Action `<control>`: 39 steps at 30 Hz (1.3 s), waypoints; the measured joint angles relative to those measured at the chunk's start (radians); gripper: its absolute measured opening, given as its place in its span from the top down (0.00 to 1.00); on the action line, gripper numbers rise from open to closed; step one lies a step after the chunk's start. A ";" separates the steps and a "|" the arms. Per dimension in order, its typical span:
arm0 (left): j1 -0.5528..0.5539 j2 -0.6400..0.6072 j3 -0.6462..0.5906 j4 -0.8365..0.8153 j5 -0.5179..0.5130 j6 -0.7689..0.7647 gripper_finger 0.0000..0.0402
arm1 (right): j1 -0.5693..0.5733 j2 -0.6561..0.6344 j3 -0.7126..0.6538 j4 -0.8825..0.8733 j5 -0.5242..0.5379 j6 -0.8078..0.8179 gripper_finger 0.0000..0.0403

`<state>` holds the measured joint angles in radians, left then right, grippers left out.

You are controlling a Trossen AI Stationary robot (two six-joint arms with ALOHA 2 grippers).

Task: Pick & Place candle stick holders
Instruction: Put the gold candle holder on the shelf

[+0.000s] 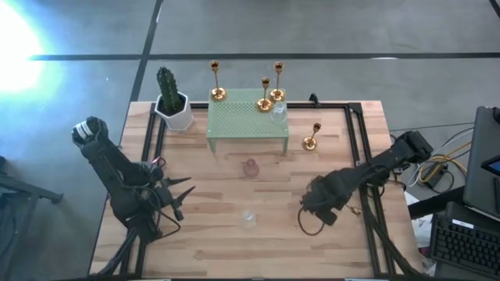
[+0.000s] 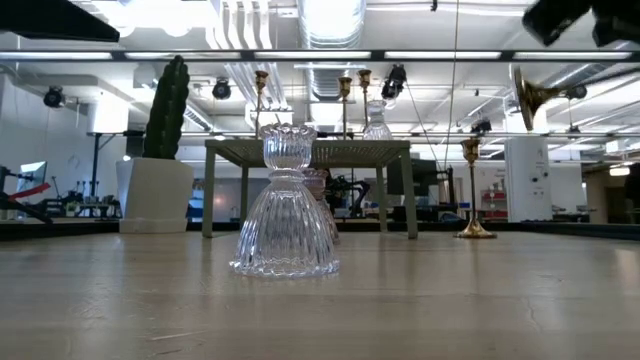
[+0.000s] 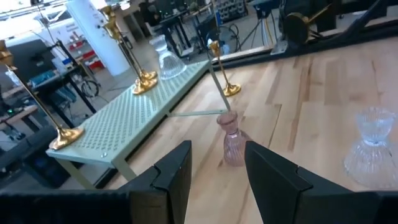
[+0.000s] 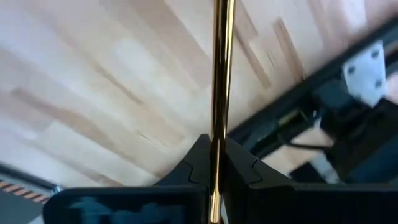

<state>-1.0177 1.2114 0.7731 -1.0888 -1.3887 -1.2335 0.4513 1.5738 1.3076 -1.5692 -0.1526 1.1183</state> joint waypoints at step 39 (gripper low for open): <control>0.200 -0.058 0.046 0.742 0.040 0.902 0.62 | 0.086 0.111 0.199 0.920 1.056 -1.390 0.98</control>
<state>-0.8181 1.1530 0.8194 -0.3473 -1.3484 -0.3318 0.5368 1.6850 1.5065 -0.6493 0.9030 -0.2721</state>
